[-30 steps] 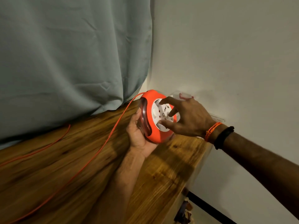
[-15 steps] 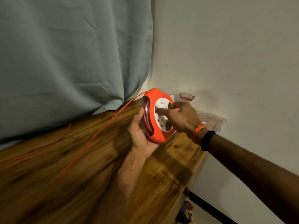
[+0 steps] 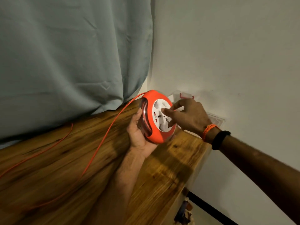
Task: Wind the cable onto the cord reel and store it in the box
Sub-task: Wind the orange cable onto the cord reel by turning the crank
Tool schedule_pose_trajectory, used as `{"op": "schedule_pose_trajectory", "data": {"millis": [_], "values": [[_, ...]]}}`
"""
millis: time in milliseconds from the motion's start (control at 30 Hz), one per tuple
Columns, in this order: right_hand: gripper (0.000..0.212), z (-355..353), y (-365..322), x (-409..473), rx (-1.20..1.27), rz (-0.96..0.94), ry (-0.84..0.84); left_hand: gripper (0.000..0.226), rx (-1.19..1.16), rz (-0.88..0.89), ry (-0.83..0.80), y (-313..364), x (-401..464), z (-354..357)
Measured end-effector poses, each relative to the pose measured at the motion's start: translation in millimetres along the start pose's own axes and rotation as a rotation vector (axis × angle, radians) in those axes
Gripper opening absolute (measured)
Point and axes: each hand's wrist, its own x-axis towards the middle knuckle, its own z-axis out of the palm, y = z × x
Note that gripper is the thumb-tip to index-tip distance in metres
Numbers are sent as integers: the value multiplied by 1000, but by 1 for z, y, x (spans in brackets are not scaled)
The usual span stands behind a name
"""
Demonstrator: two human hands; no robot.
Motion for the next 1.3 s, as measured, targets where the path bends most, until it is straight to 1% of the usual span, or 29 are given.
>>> {"op": "schedule_pose_trajectory", "data": {"millis": [100,233,300,367,433,500,567,600,633,667,700,733,767,800,833,900,1033,1100,1200,1233,1300], "values": [[45,-7,1,-7,-283,-207,39,89,6,-1,11,1,0,-3],[57,-11,5,-9,-393,-479,-11,85,13,-33,-16,1,1,-5],[61,-12,8,-5,-489,-590,-43,81,6,-35,-31,1,0,-4],[63,-9,9,0,-567,-640,-74,78,13,-37,-63,1,0,-2],[64,-7,13,6,-617,-646,-89,85,4,-59,-66,0,0,-3],[64,-4,16,8,-636,-663,-64,92,-17,-72,-85,-1,1,-4],[64,-4,15,9,-593,-659,-52,93,-34,-76,-109,-3,2,-6],[64,-1,15,7,-526,-615,-44,91,-45,-75,-133,-4,2,-6],[61,4,13,4,-438,-528,-15,90,-53,-72,-150,-4,2,-6],[57,10,14,2,-309,-394,34,88,-55,-65,-151,-4,2,-5],[52,17,14,3,-141,-206,78,87,-46,-63,-129,-3,2,-3],[46,23,17,7,67,20,75,87,-38,-67,-100,-3,2,-2],[47,28,20,11,285,234,7,90,-31,-71,-72,-4,2,-1],[48,32,24,14,457,379,-72,95,-30,-74,-52,-5,1,-1],[46,34,26,16,540,439,-117,100,-28,-79,-39,-5,0,-1],[45,31,32,16,547,449,-144,107,-14,-87,-33,-6,1,-1],[44,25,31,12,312,303,-220,106,0,-69,-66,-3,0,-2],[42,15,18,8,169,207,-165,103,-4,-79,-89,-1,0,-3],[48,-2,7,-5,-188,-108,10,96,2,-94,-93,0,-1,-5],[48,-6,9,-9,-283,-224,38,94,0,-96,-84,0,0,-6],[51,-13,11,-12,-429,-432,27,87,-16,-101,-91,-1,1,-9]]}}
